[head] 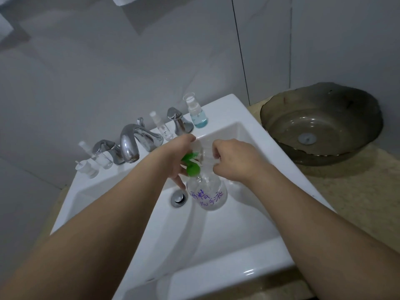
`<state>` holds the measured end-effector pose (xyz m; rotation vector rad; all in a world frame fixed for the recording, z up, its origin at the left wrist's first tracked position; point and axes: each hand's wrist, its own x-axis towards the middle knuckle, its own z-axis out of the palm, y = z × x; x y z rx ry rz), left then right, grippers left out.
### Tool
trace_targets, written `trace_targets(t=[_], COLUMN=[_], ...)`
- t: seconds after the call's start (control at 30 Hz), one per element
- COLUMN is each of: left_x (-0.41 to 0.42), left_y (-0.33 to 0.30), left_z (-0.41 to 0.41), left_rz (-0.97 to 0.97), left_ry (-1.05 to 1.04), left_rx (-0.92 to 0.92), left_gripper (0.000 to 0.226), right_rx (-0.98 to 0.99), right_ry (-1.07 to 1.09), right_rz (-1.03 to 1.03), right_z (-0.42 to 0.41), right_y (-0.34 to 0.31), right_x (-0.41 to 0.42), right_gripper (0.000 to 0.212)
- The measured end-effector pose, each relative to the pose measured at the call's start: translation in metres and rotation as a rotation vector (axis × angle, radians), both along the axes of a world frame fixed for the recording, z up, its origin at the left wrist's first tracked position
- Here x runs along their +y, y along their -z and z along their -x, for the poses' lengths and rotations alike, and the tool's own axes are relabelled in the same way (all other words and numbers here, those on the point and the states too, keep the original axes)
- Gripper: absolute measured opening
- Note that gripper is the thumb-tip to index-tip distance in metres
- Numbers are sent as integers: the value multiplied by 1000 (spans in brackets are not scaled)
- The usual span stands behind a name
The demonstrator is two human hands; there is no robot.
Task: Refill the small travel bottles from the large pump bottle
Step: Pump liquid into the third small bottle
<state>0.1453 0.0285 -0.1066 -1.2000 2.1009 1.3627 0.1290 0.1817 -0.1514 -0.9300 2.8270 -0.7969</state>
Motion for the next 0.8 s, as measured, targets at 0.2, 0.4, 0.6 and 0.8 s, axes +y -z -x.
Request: trace_targets(t=[0.2,0.4,0.6,0.8], left_x=[9,9,10,12], left_y=[-1,13,32,30], left_z=[-6,-3,3,0], left_rz=[84,79,58,48], left_ry=[13,-30,-65,-56], left_rx=[-23,11,63,77], left_gripper=[44,40,42,42], right_rx=[-7,-39,-88,-96], right_ry=[-3,-6,9,17], right_rz=[8,-14,-78,-79], right_z=[-2,-1,-1,-2], right_y=[2,2,5,3], right_x=[0,0,2,0], right_gripper=[21,19,19,18])
